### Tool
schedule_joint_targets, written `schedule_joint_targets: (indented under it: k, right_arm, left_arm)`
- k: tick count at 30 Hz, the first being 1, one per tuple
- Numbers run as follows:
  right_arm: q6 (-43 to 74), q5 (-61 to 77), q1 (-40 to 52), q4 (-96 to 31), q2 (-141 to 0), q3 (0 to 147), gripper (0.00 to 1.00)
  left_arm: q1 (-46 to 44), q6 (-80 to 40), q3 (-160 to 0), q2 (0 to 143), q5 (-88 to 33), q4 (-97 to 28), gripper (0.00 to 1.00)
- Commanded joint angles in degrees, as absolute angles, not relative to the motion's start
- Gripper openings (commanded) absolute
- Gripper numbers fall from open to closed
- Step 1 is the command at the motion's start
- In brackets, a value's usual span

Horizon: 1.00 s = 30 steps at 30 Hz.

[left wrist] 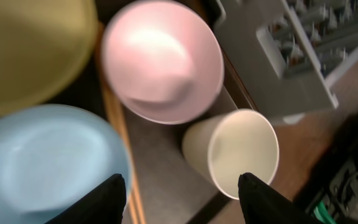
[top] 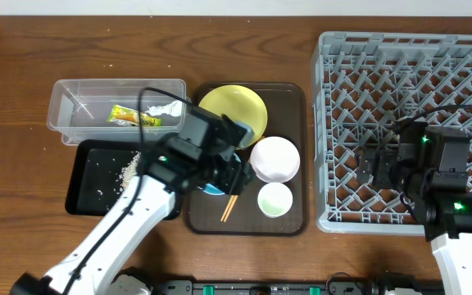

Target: Sort waste into correct bins and load items into the dishwasher rack

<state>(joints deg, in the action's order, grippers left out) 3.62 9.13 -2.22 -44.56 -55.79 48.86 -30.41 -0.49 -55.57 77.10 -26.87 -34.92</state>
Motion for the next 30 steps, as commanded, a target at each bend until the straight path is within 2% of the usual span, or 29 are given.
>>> schedule_joint_targets:
  k: [1, 6, 7, 10, 14, 15, 23, 30]
  right_arm:
    - [2.9, 8.8, -1.1, -44.6, -55.8, 49.9, 0.99]
    - [2.9, 8.8, -1.1, -44.6, -55.8, 49.9, 0.99]
    - [2.9, 8.8, -1.1, -44.6, -55.8, 49.9, 0.99]
    - [2.9, 8.8, -1.1, -44.7, -55.8, 49.9, 0.99]
    - [2.9, 8.8, -1.1, -44.8, -55.8, 49.9, 0.99]
    - [2.9, 8.8, -1.1, -44.8, -55.8, 49.9, 0.99]
    - [2.9, 8.8, -1.1, -44.1, -55.8, 49.9, 0.99]
    - [4.7, 10.6, -1.1, -37.6, -55.8, 49.9, 0.99]
  left_arm:
    - [-33.6, -1.9, -54.5, 80.3, -27.8, -35.4, 0.61]
    - [-37.1, -2.3, -54.5, 86.7, -27.8, -34.8, 0.59]
    - [-37.7, -2.3, -54.5, 88.1, -27.8, -34.6, 0.56]
    - [-38.7, -2.5, -54.5, 91.6, -27.8, -34.4, 0.42]
    - [-38.8, -3.6, -54.6, 93.0, -27.8, -34.3, 0.11]
    - [-38.8, -3.6, -54.7, 92.8, -27.8, -34.4, 0.06]
    - [-35.9, -5.1, -56.5, 84.3, -27.9, -35.9, 0.06]
    - [-25.8, -13.4, -56.6, 75.2, -30.1, -26.2, 0.06]
